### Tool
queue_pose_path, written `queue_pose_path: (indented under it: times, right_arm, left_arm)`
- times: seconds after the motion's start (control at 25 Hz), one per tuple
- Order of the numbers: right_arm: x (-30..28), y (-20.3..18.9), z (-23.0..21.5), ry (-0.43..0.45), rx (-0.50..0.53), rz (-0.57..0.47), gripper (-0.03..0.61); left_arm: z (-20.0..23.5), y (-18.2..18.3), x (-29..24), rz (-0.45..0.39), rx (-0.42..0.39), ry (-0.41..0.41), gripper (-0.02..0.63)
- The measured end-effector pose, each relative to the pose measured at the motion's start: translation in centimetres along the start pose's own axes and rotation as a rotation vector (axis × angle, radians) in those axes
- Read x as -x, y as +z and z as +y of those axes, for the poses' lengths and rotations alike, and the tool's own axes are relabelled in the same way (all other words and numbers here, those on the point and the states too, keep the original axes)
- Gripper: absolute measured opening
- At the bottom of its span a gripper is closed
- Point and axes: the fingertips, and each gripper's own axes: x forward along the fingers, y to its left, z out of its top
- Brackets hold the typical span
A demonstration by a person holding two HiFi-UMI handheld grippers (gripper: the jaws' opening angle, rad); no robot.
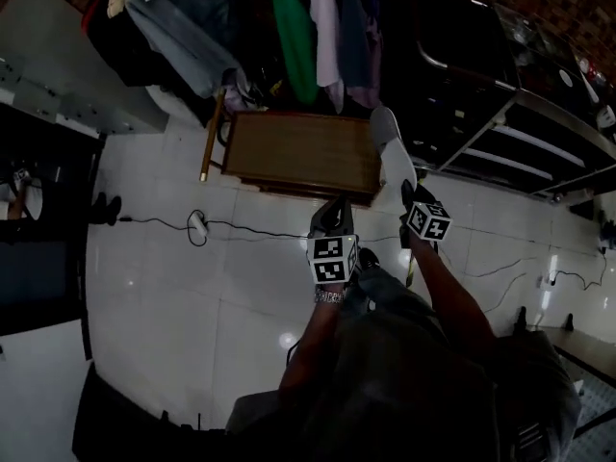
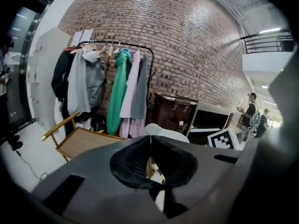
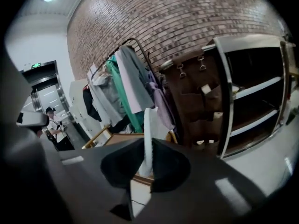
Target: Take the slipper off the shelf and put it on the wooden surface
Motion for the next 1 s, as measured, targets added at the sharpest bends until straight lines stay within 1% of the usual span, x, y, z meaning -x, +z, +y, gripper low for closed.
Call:
queue_pose_path:
  times: [0.2,0.24,0.32,0.4,0.56,0.64,0.72,0.8,0.84,0.88,0.92,1.0]
  right_arm:
    - [-6.3,-3.4,5.2,0.096,0.051,0.093,0.031]
    - [-7.4,-4.2,5.9,0.105,0.050,0.105,0.031]
    - [-9.5,-5.7,6.5,0.108,0.003,0.118,0.031]
    - [-11.7,-7.2,6.1,0.080,-0.066,0.132,0.031]
    - [-16.2,-9.2,4.0,-0.053,-0.097,0.153,0.034]
    - [-17.6,-10.4,3.0,-0.091,-0.127,0.174,0.041]
    - [-18.4,-12.0,3.2,-0.081,-0.097,0.227,0.046]
    - [-18.7,-13.4,4.4,-0.023,-0.034,0.288,0.059]
    - [-18.7,-14.1,5.0,0.020,-0.013,0.318,0.096]
    - [-18.7,-14.7,5.6,0.059,-0.001,0.345,0.185]
    - [-18.6,-15.1,5.9,0.086,0.004,0.368,0.229]
    - [-18.2,-15.6,5.8,0.103,0.012,0.397,0.235]
  left_arm:
    - [5.8,-2.3,2.9,0.012,0.055,0.141,0.011]
    - [6.7,-2.8,3.3,0.015,0.073,0.161,0.011]
    - [8.1,-4.0,4.1,0.028,0.105,0.191,0.011]
    - [8.9,-5.4,4.8,0.046,0.125,0.213,0.011]
    - [9.9,-6.5,4.7,0.073,0.142,0.222,0.011]
    - [10.4,-6.5,4.5,0.075,0.141,0.226,0.011]
    - [10.8,-6.6,4.3,0.078,0.148,0.230,0.011]
    - [10.8,-6.6,3.9,0.081,0.152,0.227,0.011]
    - [10.7,-6.6,3.6,0.084,0.151,0.226,0.011]
    - [10.6,-6.6,3.4,0.087,0.147,0.225,0.011]
    - [10.4,-6.4,3.1,0.088,0.140,0.221,0.011]
    - [9.8,-5.8,2.6,0.086,0.119,0.210,0.011]
